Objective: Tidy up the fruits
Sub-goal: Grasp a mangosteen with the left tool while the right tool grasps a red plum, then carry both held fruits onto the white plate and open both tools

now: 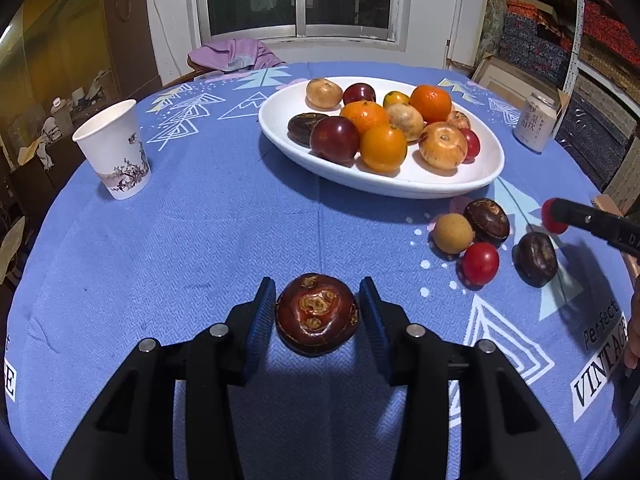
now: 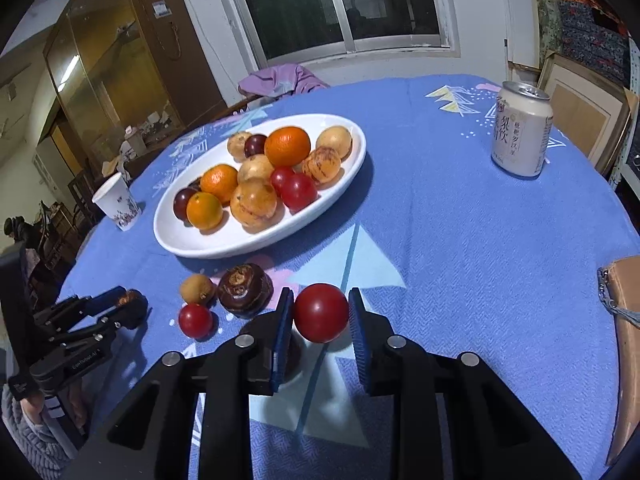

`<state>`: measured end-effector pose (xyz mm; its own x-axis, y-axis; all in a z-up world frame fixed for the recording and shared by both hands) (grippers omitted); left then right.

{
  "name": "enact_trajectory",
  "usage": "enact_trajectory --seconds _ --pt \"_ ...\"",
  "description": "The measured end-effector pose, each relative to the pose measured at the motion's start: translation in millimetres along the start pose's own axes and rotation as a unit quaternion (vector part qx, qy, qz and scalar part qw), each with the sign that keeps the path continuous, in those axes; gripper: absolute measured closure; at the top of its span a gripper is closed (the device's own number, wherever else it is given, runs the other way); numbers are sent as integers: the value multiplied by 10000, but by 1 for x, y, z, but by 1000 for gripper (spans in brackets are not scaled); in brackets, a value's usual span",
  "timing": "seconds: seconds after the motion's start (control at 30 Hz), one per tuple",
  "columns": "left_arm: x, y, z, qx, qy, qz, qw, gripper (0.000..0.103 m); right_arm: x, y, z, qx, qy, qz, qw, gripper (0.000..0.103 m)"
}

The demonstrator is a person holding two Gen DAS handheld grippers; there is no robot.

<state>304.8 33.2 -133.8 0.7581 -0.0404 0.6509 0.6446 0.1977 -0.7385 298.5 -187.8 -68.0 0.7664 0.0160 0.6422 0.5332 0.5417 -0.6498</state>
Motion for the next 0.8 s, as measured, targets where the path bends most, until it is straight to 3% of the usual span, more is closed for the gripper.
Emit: enact_trajectory --seconds 0.2,0.43,0.8 --pt "-6 8 0 -64 10 212 9998 60 -1 2 -2 9 48 59 10000 74" --pt "-11 2 2 -62 -49 199 9998 61 -2 4 -3 49 98 112 9999 74" --pt "11 -19 13 210 -159 -391 9989 61 1 -1 0 101 124 28 9999 74"
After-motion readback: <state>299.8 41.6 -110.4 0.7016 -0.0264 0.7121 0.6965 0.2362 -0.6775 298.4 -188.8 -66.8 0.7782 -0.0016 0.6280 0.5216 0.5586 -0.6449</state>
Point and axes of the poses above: each gripper's, at about its wrist camera, not at the fingertips, and y roughly the way its jaws point, z to its left, x to its top, the point moved 7 cm from there along y, roughly the way its jaws point, and after that the axes turned 13 degrees about x, right-handed, at the moved point
